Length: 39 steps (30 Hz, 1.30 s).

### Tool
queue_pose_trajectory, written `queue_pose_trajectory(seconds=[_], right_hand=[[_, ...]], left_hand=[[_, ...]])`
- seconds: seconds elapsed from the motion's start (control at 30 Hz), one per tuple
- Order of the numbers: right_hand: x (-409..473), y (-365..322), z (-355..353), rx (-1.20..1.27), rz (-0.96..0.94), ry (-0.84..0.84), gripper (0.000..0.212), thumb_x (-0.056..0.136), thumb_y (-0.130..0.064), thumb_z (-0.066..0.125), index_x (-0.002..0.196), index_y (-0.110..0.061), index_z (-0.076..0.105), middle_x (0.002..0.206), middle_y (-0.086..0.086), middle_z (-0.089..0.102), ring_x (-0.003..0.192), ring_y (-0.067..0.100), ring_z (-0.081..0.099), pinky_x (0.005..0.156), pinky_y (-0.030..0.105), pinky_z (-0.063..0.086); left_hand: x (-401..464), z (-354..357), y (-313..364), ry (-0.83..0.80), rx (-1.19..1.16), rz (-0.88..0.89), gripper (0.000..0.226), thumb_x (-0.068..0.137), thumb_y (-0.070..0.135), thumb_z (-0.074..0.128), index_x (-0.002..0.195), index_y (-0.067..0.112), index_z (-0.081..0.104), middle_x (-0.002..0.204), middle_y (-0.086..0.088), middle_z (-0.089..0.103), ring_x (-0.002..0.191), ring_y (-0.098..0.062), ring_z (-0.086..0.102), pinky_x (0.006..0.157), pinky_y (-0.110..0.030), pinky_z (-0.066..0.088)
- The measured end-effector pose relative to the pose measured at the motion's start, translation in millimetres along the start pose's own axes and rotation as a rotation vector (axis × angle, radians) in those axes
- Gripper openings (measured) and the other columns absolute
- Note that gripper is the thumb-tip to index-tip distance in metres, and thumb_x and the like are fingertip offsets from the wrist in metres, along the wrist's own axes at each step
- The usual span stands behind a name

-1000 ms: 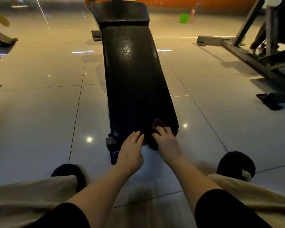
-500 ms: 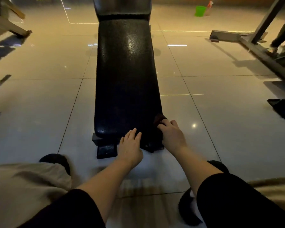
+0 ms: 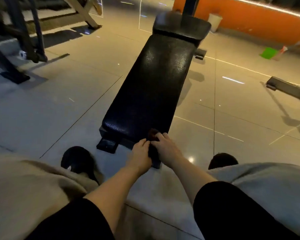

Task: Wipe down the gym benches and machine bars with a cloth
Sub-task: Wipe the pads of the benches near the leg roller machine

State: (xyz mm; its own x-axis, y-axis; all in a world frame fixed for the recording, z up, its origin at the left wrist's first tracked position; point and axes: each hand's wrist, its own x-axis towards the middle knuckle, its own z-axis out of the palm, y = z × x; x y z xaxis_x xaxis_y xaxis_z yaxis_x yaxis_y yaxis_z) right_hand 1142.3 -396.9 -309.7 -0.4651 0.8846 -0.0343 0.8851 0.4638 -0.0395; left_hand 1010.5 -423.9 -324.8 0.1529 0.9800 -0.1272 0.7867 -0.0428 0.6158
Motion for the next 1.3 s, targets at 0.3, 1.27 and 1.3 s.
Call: queue_pose_trajectory(seconds=[0.3, 1.27, 1.3], right_hand=[[-30.2, 102.5, 36.7, 0.242, 0.202, 0.212, 0.031, 0.084, 0.003, 0.058, 0.112, -0.006, 0.067, 0.123, 0.017, 0.057, 0.108, 0.038, 0.047, 0.087, 0.044, 0.046], [38.3, 127.1, 62.1, 0.893, 0.108, 0.404, 0.033, 0.073, 0.012, 0.054, 0.1, -0.004, 0.062, 0.106, 0.016, 0.05, 0.103, 0.032, 0.044, 0.081, 0.025, 0.031], [38.0, 123.1, 63.6, 0.894, 0.099, 0.416, 0.031, 0.074, 0.011, 0.056, 0.1, -0.004, 0.063, 0.108, 0.016, 0.051, 0.103, 0.031, 0.045, 0.081, 0.024, 0.03]], left_hand=[[10.8, 49.1, 39.8, 0.11, 0.015, -0.195, 0.065, 0.09, 0.001, 0.055, 0.149, 0.006, 0.028, 0.158, -0.012, 0.018, 0.144, -0.027, 0.018, 0.116, -0.029, 0.013], [30.5, 124.1, 105.6, 0.46, 0.015, -0.515, 0.071, 0.094, 0.002, 0.05, 0.153, 0.016, 0.014, 0.162, -0.001, 0.003, 0.146, -0.02, 0.006, 0.117, -0.031, 0.011], [32.8, 123.2, 107.4, 0.452, 0.013, -0.519, 0.071, 0.094, 0.004, 0.051, 0.153, 0.016, 0.014, 0.162, -0.001, 0.003, 0.146, -0.02, 0.005, 0.118, -0.032, 0.011]])
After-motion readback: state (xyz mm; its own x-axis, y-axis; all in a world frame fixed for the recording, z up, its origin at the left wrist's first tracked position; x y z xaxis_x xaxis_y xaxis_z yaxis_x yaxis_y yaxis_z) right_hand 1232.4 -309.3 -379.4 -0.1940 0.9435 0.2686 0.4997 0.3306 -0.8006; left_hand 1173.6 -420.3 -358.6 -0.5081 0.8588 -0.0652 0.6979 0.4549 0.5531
